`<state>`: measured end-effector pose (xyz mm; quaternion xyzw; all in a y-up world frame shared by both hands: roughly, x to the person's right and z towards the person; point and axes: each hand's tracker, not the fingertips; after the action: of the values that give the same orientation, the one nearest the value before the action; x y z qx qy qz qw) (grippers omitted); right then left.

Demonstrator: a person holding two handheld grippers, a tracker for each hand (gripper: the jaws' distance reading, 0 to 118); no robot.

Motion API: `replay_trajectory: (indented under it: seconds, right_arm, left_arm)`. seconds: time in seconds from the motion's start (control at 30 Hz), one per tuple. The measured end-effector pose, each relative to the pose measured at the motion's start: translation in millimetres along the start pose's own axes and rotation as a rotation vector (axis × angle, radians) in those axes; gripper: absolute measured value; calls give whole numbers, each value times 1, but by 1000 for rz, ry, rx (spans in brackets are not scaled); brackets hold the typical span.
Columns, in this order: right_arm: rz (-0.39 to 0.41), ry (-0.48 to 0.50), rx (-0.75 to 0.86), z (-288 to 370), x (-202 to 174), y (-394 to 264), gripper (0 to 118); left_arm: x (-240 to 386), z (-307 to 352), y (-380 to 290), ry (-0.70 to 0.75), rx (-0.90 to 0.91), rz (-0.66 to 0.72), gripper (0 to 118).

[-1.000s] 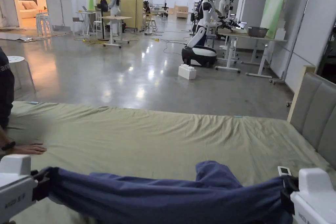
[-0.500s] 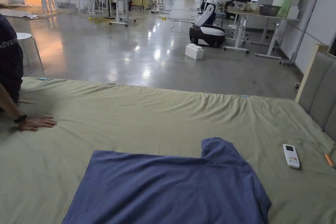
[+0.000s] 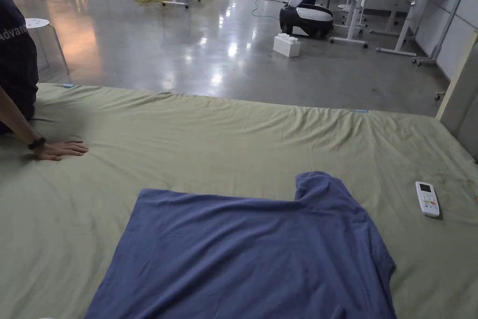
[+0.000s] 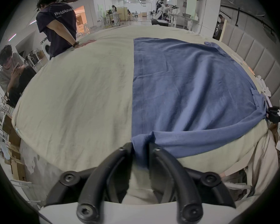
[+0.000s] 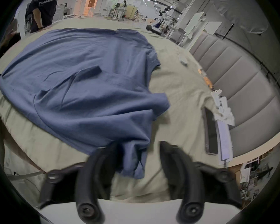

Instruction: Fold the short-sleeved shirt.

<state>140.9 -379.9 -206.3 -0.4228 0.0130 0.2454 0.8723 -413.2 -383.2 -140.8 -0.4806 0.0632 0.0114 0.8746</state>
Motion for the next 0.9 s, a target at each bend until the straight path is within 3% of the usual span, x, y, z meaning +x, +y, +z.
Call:
replay_trajectory:
  seconds: [0.07, 0.1, 0.13, 0.3, 0.43, 0.47, 0.53, 0.57, 0.6, 0.63, 0.73, 0.8, 0.9]
  right_arm:
    - [-74, 10, 69, 18, 7, 9, 81]
    - [-126, 24, 130, 28, 11, 15, 88]
    - [-164, 34, 182, 37, 13, 24, 88]
    - [-245, 56, 457, 68, 11, 76, 106]
    - [-283, 41, 639, 86, -5, 116, 103]
    - [-304, 30, 685, 90, -9, 123, 100]
    - [-339, 13, 752, 97, -15, 135, 76]
    - [-352, 7, 787, 101, -17, 140, 57]
    - [-376, 16, 790, 102, -18, 142, 29]
    - [-377, 9, 812, 103, -20, 145, 15]
    - [-353, -29, 855, 107, -22, 148, 1]
    - [-408, 34, 835, 105, -22, 147, 0]
    - [-362, -26, 859, 109, -21, 147, 0]
  left_arm:
    - [0, 8, 7, 25, 28, 5, 43]
    - [1, 14, 12, 17, 80, 12, 61]
    - [7, 23, 18, 3, 137, 22, 66]
    - [41, 61, 63, -22, 372, 36, 67]
    - [74, 92, 97, 6, 579, 26, 65]
    - [82, 99, 104, 14, 621, 26, 63]
    - [90, 105, 111, 20, 698, 28, 49]
    - [94, 109, 114, 21, 737, 26, 34]
    - [99, 114, 116, 25, 769, 22, 16]
    - [105, 117, 116, 35, 790, 7, 14]
    - [112, 120, 115, 26, 825, -2, 5]
    - [115, 123, 114, 21, 831, 8, 4]
    - [114, 122, 113, 26, 815, -10, 2]
